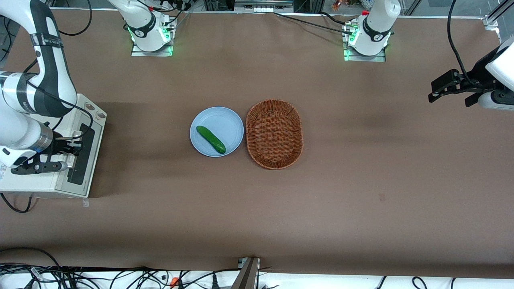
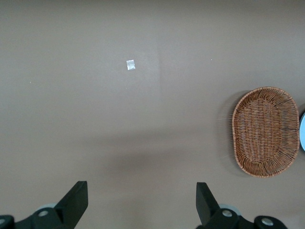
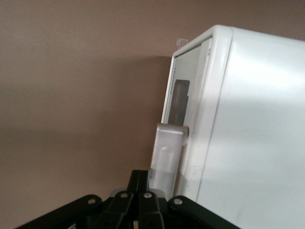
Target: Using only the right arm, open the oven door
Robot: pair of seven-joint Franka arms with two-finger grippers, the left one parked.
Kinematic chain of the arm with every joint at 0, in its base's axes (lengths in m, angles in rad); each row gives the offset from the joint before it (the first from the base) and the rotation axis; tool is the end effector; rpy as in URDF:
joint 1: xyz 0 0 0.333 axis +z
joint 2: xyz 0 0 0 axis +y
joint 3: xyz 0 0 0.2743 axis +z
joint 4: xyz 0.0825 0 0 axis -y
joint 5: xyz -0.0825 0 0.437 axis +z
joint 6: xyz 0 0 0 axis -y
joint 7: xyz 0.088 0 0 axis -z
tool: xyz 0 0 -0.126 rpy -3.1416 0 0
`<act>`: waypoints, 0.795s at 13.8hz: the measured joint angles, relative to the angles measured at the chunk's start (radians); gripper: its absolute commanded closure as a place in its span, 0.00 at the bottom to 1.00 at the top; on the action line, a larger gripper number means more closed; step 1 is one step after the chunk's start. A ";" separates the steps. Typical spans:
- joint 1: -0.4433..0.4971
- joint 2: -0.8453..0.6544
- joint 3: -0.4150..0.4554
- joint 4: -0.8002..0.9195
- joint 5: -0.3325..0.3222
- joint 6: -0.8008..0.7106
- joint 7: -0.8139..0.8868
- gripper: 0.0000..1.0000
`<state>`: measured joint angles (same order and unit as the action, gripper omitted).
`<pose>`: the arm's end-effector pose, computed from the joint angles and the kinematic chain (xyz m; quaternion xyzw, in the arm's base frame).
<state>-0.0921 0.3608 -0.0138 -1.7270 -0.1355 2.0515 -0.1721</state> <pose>0.6736 -0.0809 0.2878 0.9957 0.0658 -0.0265 0.0588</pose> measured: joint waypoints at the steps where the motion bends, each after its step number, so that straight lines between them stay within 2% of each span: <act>1: -0.001 0.000 -0.002 -0.002 0.000 0.003 -0.003 1.00; 11: -0.007 -0.008 -0.009 -0.028 0.001 0.025 -0.005 1.00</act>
<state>-0.0993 0.3528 -0.0232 -1.7548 -0.1349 2.0767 -0.1770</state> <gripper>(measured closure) 0.991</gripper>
